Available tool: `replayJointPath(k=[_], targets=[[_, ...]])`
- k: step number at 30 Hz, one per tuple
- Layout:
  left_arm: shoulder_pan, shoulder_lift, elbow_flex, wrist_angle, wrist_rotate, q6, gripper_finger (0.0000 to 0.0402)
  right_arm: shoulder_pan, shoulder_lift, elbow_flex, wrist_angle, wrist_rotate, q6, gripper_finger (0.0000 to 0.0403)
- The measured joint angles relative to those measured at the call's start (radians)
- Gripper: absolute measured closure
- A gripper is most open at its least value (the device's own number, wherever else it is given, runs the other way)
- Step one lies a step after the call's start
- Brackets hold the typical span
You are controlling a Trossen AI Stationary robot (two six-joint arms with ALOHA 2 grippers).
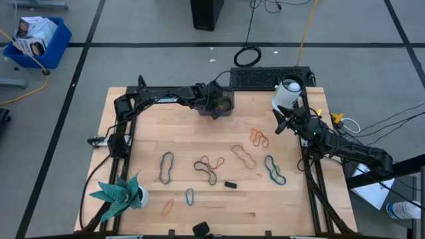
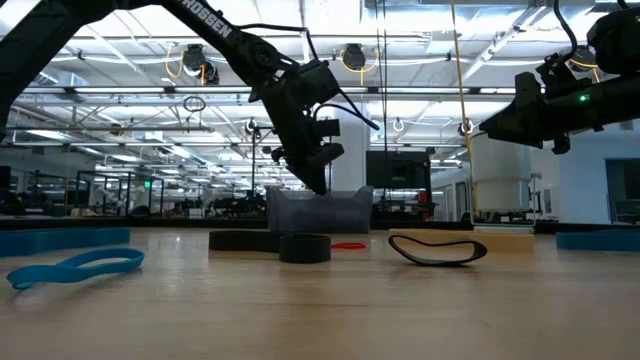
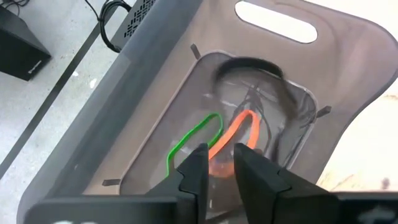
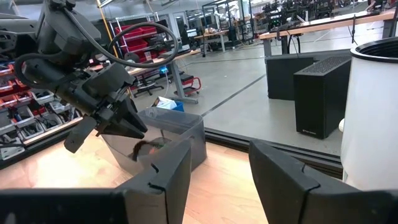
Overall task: Pick and place rubber bands into bin
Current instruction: Put the top black rubber band into the black bin, then put the top orange rubber band into the black bin
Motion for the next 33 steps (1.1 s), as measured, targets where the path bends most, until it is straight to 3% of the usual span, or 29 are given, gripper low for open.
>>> replayJointPath(k=[13,18,28,33], targets=[[0.0,-0.07,0.018,-0.019,0.019,0.031,0.0253,0.0,0.0,0.0,0.0,-0.004,0.0,0.0248],[-0.002,-0.206,0.02,0.01,0.108,0.062,0.0254,0.0,0.004,0.0,-0.001,-0.005,0.003,0.0248],[-0.002,-0.551,0.021,0.018,0.13,0.065,0.0252,0.0,0.01,0.0,0.0,-0.005,0.001,0.0248],[-0.017,-0.666,0.022,-0.07,0.155,0.069,0.0252,0.0,0.01,0.0,0.003,-0.006,0.003,0.0248]])
